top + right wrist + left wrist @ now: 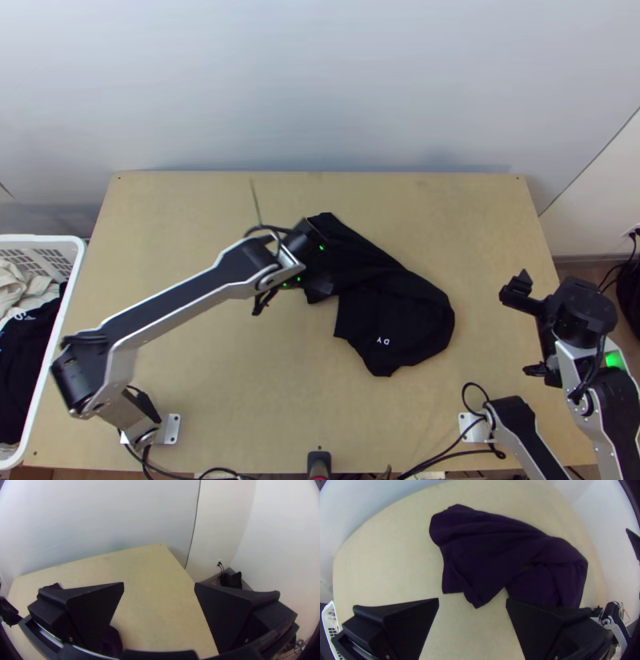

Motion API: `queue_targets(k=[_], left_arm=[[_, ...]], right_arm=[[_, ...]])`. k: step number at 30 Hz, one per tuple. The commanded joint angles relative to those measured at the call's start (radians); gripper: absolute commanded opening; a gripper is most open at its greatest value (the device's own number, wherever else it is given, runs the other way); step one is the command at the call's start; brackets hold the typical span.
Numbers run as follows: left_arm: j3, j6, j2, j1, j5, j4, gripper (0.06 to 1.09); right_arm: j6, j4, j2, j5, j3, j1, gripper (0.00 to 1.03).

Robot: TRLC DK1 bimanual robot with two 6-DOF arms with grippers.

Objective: Fold the t-shirt

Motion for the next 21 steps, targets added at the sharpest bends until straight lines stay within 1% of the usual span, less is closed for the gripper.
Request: queue_targets(k=[1,7,11,14,17,18,19,21], left_arm=[[-0.044,-0.013,0.115,-0.007,-0.009,0.017,1.03],[-0.030,-0.016,0.213,-0.003,-0.009,0.017,1.03],[-0.024,-0.034,0.244,0.013,-0.009,0.051,0.95],[-0.027,-0.039,0.253,0.022,-0.010,0.104,0.82],[-0.021,-0.040,0.274,0.028,-0.010,0.124,0.81],[-0.019,-0.040,0.284,0.029,-0.010,0.130,0.79],[-0.021,-0.042,0.288,0.031,-0.010,0.141,0.71],[-0.025,-0.042,0.287,0.033,-0.029,0.180,0.50]], right_arm=[[0.000,0.002,0.000,-0.006,-0.004,0.024,0.98],[-0.003,-0.004,-0.016,-0.007,-0.021,0.035,0.99],[-0.003,-0.009,-0.023,-0.009,-0.035,0.052,0.98],[-0.003,-0.011,-0.023,-0.011,-0.035,0.067,0.98],[-0.003,-0.012,-0.011,-0.012,-0.027,0.089,0.98],[-0.003,-0.012,-0.003,-0.012,-0.024,0.098,0.98],[-0.003,-0.012,0.001,-0.014,-0.023,0.101,0.98],[-0.004,-0.012,0.012,-0.014,-0.020,0.105,0.98]])
